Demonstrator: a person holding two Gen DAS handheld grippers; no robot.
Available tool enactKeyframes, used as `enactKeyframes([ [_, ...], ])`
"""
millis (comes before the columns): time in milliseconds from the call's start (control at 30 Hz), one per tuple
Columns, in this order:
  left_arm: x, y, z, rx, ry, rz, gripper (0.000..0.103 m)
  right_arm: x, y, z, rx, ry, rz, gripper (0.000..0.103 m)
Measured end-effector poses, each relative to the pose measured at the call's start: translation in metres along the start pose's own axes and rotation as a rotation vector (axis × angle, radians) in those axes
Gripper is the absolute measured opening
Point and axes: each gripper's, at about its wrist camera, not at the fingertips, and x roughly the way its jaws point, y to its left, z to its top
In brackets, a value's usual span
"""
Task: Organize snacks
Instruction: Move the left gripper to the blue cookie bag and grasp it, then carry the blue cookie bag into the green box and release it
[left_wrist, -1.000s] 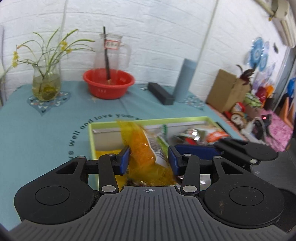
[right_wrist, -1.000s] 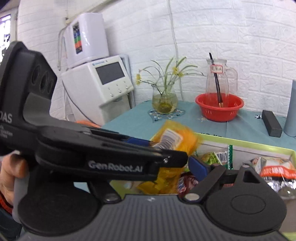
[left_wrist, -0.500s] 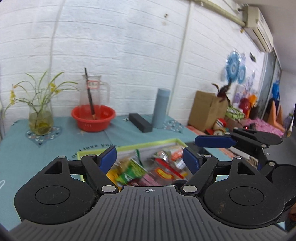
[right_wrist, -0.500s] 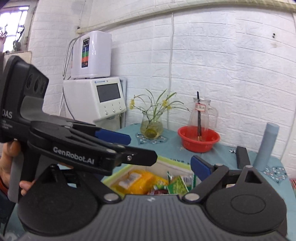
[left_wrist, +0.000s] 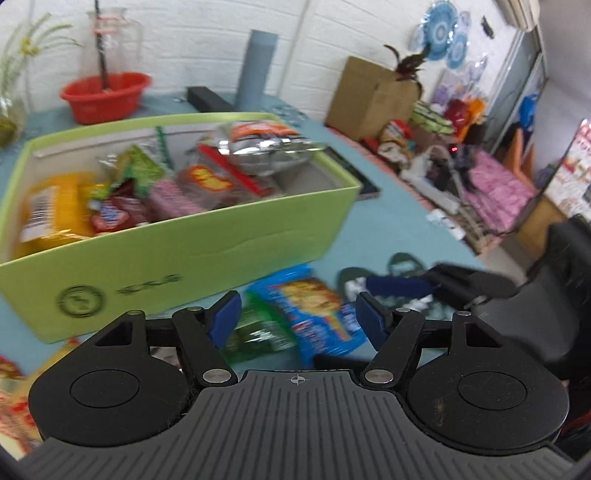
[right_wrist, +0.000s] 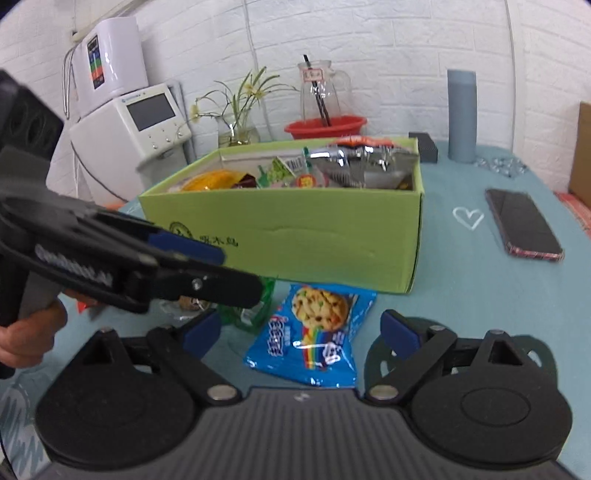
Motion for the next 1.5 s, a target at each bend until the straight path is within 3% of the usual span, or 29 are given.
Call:
enactKeyframes([
  [267, 0.062, -0.016, 0.013, -0.021, 0.165, 0.07, 0.05, 0.023, -0.009, -0.006, 0.037, 0.034, 0.113, 0.094],
  [367, 0.059, -0.024, 0.004, -0.005, 0.176, 0.069, 0.05, 0.01, -0.003, -0.012, 0.014, 0.037, 0.142, 0.094],
  [533, 0.039, -0.044, -0.03, -0.012, 0.198, 0.003, 0.048, -0.025, 0.007, -0.04, 0.05, 0.029, 0.153, 0.094],
  [800, -0.004, -0.073, -0.092, -0.059, 0.115, 0.001, 0.056, -0.07, 0.055, -0.084, -0.01, 0.025, 0.064, 0.094],
  [900, -0.015, -0.073, -0.089, -0.057, 0.09, -0.004, 0.06, -0.079, 0.062, -0.086, 0.001, 0.024, 0.0, 0.093],
  [967, -0.019, -0.073, -0.078, -0.024, 0.049, 0.007, 0.073, -0.082, 0.059, -0.087, 0.025, 0.004, -0.043, 0.093],
  [1033, -0.013, -0.069, -0.065, 0.0, 0.049, 0.03, 0.074, -0.08, 0.054, -0.085, 0.066, -0.002, -0.073, 0.093],
  [1200, 0.015, -0.052, -0.047, -0.012, 0.158, -0.01, 0.068, -0.059, 0.058, -0.079, 0.081, 0.0, -0.096, 0.094],
  [1233, 0.019, -0.05, -0.048, -0.013, 0.178, -0.011, 0.06, -0.057, 0.062, -0.078, 0.051, 0.002, -0.114, 0.093],
  [1267, 0.019, -0.05, -0.051, 0.007, 0.168, -0.015, 0.052, -0.055, 0.066, -0.077, 0.024, 0.009, -0.11, 0.084],
  [1333, 0.014, -0.052, -0.057, 0.051, 0.156, -0.027, 0.032, -0.056, 0.07, -0.078, -0.017, 0.008, -0.099, 0.079],
  [1500, -0.003, -0.042, -0.058, -0.006, 0.084, -0.034, 0.022, -0.064, 0.066, -0.065, 0.011, -0.018, -0.027, 0.073],
])
